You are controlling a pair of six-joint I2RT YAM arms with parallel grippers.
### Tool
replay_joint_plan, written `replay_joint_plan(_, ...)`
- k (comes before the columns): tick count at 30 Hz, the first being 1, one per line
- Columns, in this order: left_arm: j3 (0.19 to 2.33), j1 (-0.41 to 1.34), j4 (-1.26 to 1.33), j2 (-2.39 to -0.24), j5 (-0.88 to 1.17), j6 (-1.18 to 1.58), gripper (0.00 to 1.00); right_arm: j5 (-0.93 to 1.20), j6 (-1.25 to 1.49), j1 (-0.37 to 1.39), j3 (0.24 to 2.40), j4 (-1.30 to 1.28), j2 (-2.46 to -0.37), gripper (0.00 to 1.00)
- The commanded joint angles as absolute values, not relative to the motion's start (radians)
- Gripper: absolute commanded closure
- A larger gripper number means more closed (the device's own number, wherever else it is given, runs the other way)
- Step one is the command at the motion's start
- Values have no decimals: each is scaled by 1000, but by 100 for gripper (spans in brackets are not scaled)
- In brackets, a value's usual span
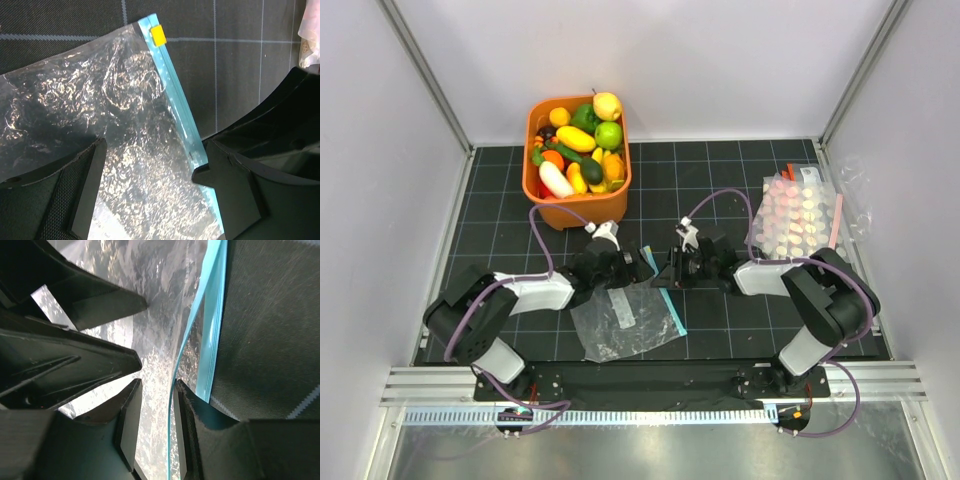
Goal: Place the food in the zip-top bag and seal the zipper
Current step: Pick up the zipper food storage bag at the center of the board.
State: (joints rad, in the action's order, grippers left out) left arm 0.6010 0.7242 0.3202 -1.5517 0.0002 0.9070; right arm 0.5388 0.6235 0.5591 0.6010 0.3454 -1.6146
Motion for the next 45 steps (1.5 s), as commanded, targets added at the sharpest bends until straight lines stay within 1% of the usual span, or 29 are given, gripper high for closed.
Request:
replay_joint_plan(1,624,722,334,-1585,-15,896,14,546,630,580,601,390,-1626,62)
replay_joint_plan(4,624,721,334,-1572,-17,894,14,523,621,592,615,367,-1634,64)
replay_joint_plan(7,632,723,313,-1556,-34,882,14,508,612,615,618,357,-1626,71)
replay_joint_plan(8,646,721,304,-1537,-34,877,14,476,604,639,620,347,-1606,79)
replay_joint_plan(10,667,723,253,-1519,-38,851,13,422,556,667,637,283,-1568,90)
replay_joint_plan(11,679,721,232,-1496,-43,841,12,388,539,687,643,259,-1548,98)
replay_joint_plan(12,708,722,207,-1480,-63,819,12,336,526,713,644,246,-1499,99)
replay_joint_plan(16,765,722,79,-1408,-87,776,7,238,497,749,626,216,-1384,99)
replay_joint_plan(21,799,721,22,-1316,-72,758,3,140,473,765,597,195,-1250,99)
replay_joint_plan(25,810,721,-27,-1269,-37,758,2,10,413,836,595,144,-1137,99)
replay_joint_plan(29,816,723,-49,-1237,-21,755,2,-144,356,914,604,95,-1077,99)
replay_joint_plan(36,810,732,-49,-1215,-23,741,2,-268,302,1011,629,72,-1078,99)
replay_joint_plan(45,804,804,-9,-1183,-52,693,2,-271,299,1019,638,71,-1098,99)
